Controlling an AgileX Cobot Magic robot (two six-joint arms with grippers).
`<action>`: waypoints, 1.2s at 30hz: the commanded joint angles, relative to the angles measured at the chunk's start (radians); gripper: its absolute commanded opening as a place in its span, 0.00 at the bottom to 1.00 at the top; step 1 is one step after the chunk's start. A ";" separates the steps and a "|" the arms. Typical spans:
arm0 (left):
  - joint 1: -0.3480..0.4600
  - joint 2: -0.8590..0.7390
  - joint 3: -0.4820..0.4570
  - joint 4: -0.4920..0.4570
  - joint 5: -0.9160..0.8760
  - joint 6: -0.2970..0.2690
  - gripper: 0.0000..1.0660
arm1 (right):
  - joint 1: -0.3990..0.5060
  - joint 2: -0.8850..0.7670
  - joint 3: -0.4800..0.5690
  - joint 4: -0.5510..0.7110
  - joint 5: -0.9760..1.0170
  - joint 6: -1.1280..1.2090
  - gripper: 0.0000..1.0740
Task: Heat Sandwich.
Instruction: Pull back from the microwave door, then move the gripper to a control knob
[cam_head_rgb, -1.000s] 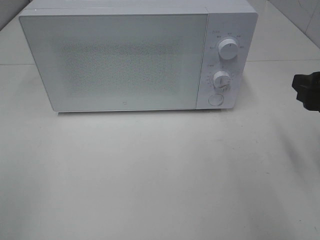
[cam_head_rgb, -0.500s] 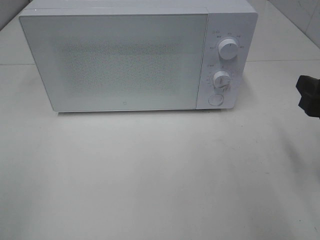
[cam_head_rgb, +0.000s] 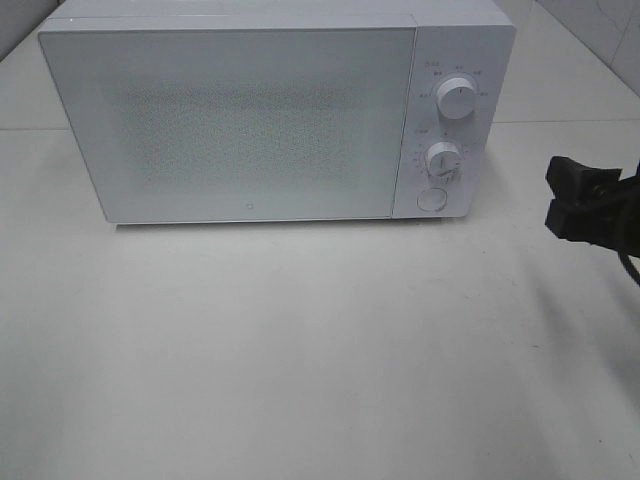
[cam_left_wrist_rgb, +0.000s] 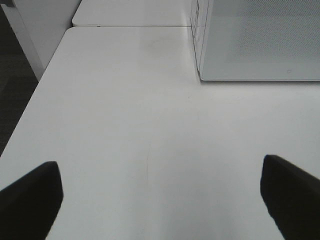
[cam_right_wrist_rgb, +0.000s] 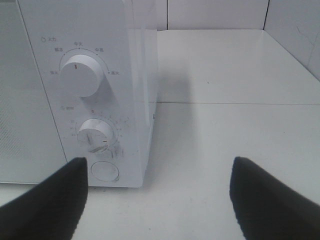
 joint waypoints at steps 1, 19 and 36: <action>0.001 -0.028 0.002 -0.005 -0.009 0.000 0.95 | 0.066 0.050 0.000 0.082 -0.077 -0.019 0.71; 0.001 -0.028 0.002 -0.005 -0.009 0.000 0.95 | 0.388 0.330 -0.072 0.397 -0.324 -0.070 0.71; 0.001 -0.028 0.002 -0.005 -0.009 0.000 0.95 | 0.394 0.390 -0.152 0.408 -0.299 -0.070 0.71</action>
